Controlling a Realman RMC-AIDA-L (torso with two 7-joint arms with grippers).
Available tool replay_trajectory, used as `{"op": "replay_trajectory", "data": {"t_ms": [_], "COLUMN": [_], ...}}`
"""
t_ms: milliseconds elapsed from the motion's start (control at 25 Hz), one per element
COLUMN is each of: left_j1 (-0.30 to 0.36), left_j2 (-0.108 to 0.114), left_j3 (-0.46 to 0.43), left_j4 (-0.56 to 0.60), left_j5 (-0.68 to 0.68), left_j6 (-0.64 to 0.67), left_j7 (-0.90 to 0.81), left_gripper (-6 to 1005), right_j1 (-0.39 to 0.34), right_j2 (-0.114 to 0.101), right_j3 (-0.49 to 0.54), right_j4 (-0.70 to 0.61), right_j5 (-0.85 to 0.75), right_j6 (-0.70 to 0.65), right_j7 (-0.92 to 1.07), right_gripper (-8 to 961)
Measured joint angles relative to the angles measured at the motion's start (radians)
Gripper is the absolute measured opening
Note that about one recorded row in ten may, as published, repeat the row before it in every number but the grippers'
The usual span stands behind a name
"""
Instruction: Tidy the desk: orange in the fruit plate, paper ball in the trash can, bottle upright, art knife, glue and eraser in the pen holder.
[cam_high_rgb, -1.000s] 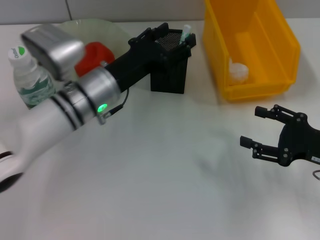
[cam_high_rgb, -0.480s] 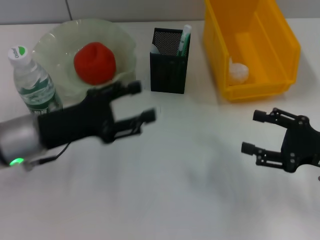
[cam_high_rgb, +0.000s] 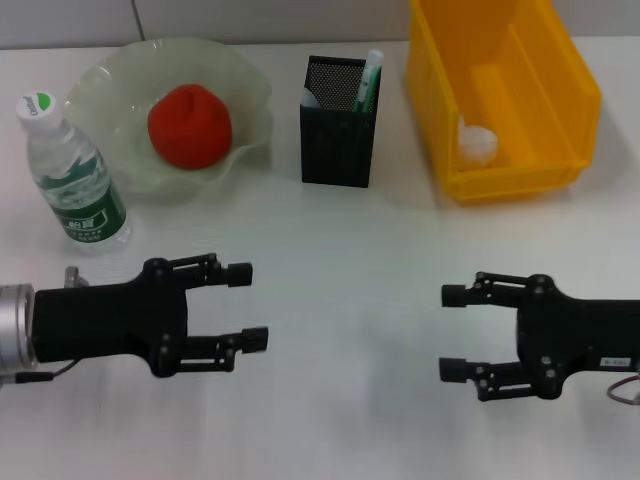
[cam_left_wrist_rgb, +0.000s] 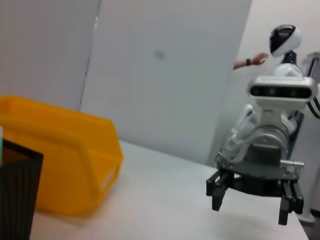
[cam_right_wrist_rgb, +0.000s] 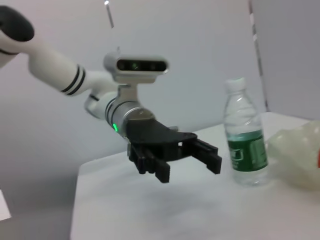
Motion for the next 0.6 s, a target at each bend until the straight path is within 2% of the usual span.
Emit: {"op": "replay_trajectory", "data": {"t_ms": [320,600], "left_j1": [0.009,0.013], "left_j2": [0.014,0.020], "left_j3": [0.015,0.019], "left_j4": [0.003,0.009], "left_j5": [0.002,0.003], "left_j6": [0.023,0.046], "left_j7": [-0.001,0.004], "left_gripper": [790,789], "right_j1": [0.007,0.013], "right_j2": [0.014,0.015], "right_j3": [-0.009,-0.009], "right_j4": [0.001,0.003], "right_j5": [-0.004,-0.004], "right_j6": [0.007,0.008], "right_j7": [0.003,0.003], "right_gripper": [816,816]}}
